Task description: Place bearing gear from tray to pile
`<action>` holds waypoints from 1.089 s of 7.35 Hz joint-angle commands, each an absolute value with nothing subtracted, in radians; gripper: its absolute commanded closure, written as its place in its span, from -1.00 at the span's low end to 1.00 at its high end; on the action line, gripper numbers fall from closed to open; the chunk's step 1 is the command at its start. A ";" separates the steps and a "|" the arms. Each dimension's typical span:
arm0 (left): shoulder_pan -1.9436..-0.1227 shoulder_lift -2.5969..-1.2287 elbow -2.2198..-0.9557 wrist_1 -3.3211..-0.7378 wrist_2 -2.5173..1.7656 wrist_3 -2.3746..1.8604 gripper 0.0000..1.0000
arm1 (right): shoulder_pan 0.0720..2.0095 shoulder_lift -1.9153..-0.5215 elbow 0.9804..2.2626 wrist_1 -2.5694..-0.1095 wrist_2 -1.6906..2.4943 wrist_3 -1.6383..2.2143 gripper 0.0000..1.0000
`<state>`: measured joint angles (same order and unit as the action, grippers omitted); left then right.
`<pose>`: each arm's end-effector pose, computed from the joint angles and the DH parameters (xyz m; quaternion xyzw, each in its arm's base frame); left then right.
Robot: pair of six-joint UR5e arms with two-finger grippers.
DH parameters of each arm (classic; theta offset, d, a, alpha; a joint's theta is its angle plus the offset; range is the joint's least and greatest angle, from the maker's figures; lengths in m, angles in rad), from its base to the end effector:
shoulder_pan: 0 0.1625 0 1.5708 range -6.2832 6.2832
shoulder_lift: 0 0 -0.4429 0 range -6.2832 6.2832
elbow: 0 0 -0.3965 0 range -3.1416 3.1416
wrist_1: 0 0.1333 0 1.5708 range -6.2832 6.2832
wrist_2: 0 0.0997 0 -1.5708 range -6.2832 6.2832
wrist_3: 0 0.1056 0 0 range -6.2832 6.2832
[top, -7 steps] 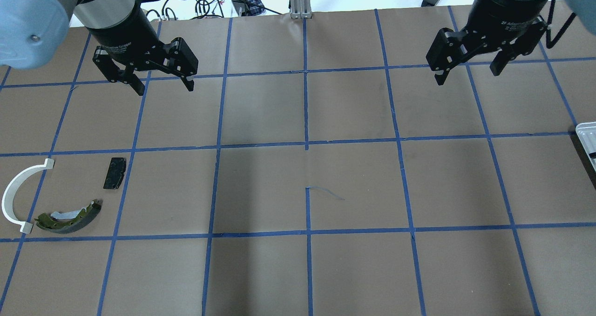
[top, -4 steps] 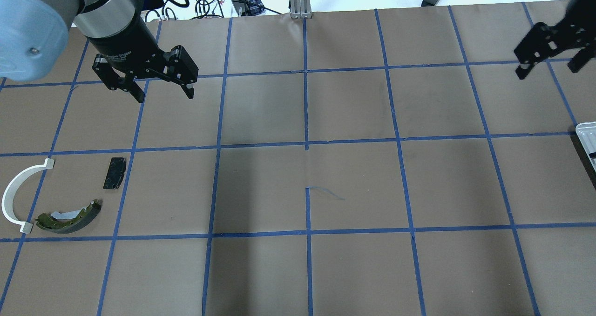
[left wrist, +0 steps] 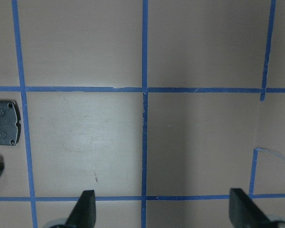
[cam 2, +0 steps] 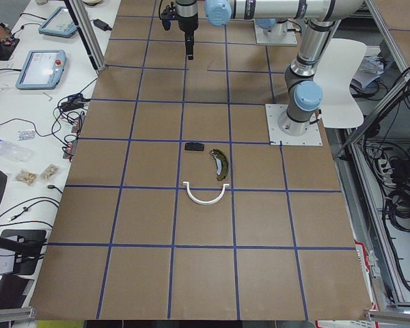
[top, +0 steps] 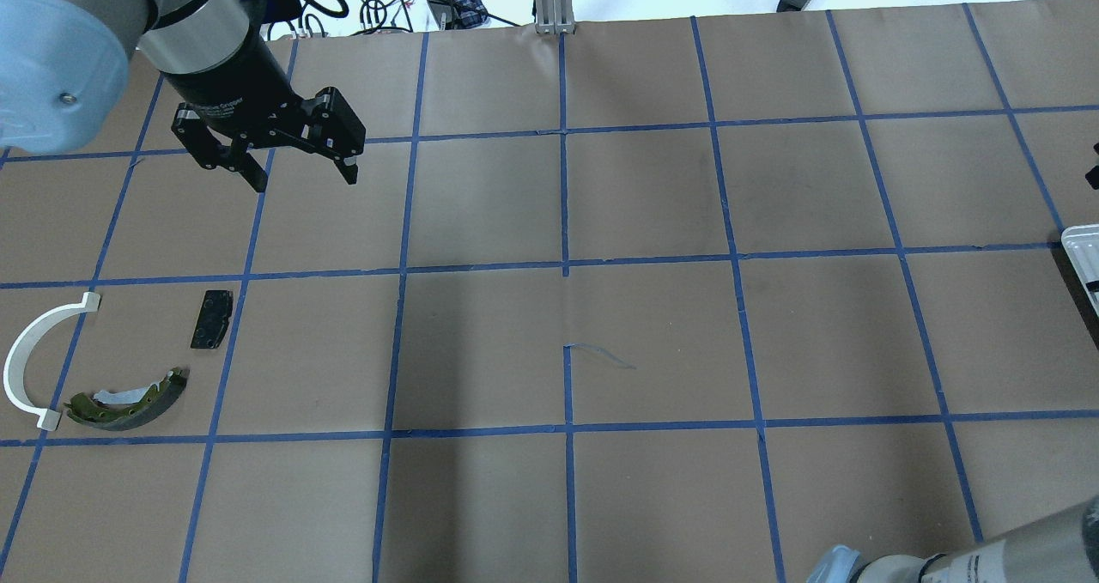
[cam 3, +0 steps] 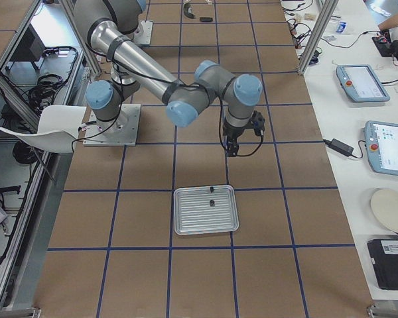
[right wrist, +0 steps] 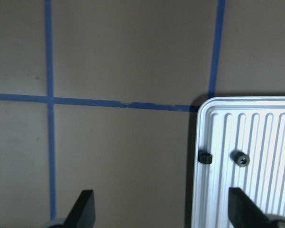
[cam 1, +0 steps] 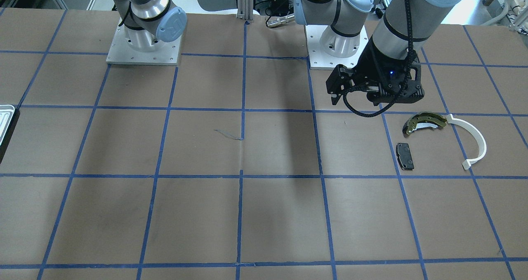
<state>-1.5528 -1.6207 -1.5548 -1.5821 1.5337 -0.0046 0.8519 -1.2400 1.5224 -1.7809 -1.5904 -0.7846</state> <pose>-0.1280 -0.5156 0.4815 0.0117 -0.9995 -0.0225 0.0187 -0.3072 -0.5503 0.3584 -0.0332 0.9987 0.0331 0.0175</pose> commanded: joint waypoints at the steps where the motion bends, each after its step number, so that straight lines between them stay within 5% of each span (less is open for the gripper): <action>1: -1.554 -1.620 -1.562 -1.582 1.534 -0.005 -1.00 | 0.752 -1.123 1.528 -1.917 -1.589 -0.924 -1.00; 6: -1.554 -1.618 -1.569 -1.580 1.534 -0.005 -1.00 | 0.678 -1.013 1.592 -2.059 -1.606 -1.092 -0.99; 8: -1.554 -1.618 -1.569 -1.580 1.534 -0.003 -1.00 | 0.678 -1.000 1.592 -2.045 -1.609 -1.092 -0.63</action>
<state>-1.5539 -1.6183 -1.5692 -1.5801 1.5340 -0.0043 0.6787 -1.0060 1.5903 -2.0521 -1.6068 -1.0897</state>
